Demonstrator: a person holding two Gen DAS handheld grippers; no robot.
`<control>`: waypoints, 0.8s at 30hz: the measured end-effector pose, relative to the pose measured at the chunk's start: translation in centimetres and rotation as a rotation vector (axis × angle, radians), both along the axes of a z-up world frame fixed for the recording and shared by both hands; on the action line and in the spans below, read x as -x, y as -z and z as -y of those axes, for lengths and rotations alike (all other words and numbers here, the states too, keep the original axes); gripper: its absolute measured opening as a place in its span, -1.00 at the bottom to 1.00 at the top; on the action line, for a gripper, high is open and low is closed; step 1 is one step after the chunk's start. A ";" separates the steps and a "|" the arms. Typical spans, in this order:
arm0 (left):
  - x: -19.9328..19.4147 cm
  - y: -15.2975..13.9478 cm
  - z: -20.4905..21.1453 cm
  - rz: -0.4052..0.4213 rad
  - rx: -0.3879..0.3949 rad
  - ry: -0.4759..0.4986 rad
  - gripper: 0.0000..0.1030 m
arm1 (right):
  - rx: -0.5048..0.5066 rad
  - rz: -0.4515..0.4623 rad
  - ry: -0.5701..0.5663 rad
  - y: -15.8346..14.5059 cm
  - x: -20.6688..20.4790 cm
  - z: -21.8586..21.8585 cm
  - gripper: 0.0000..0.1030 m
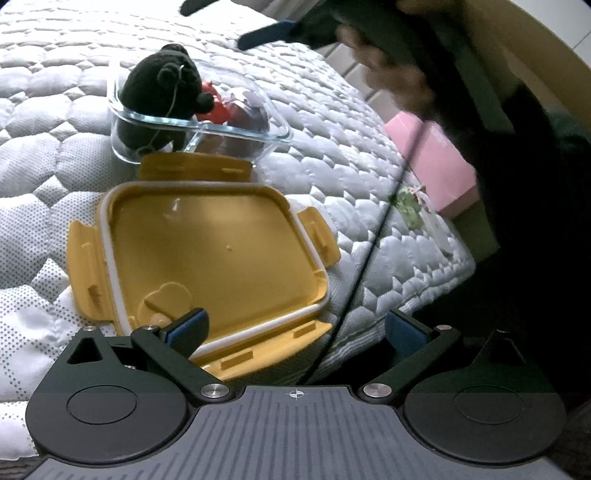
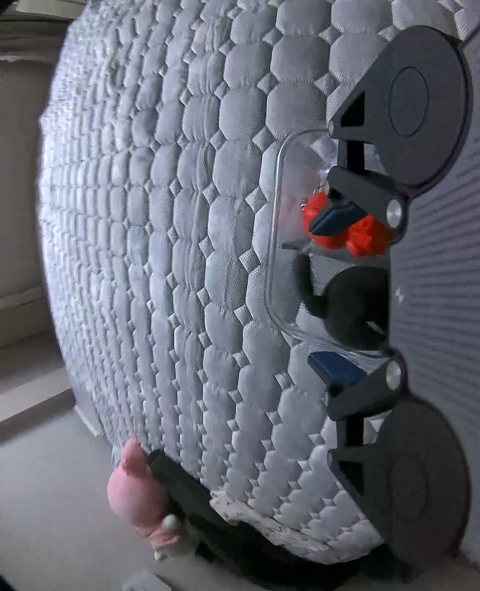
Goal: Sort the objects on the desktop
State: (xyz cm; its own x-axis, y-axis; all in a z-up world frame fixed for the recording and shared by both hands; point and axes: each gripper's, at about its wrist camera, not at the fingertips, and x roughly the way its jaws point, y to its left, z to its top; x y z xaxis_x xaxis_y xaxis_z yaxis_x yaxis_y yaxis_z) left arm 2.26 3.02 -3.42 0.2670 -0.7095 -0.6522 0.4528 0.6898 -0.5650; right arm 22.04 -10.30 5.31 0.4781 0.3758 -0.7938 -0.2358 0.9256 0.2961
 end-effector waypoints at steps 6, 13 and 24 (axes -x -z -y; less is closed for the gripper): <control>-0.2 0.4 -0.4 -0.015 -0.003 -0.011 1.00 | 0.104 -0.137 -0.060 4.5 -2.8 -3.8 0.19; -0.9 0.8 -1.1 -0.036 0.020 -0.035 1.00 | 0.063 0.086 -0.056 2.7 -0.3 -3.9 -0.09; 0.3 0.1 -1.0 0.014 0.001 -0.013 1.00 | 0.063 0.350 -0.013 6.1 4.5 -3.7 0.03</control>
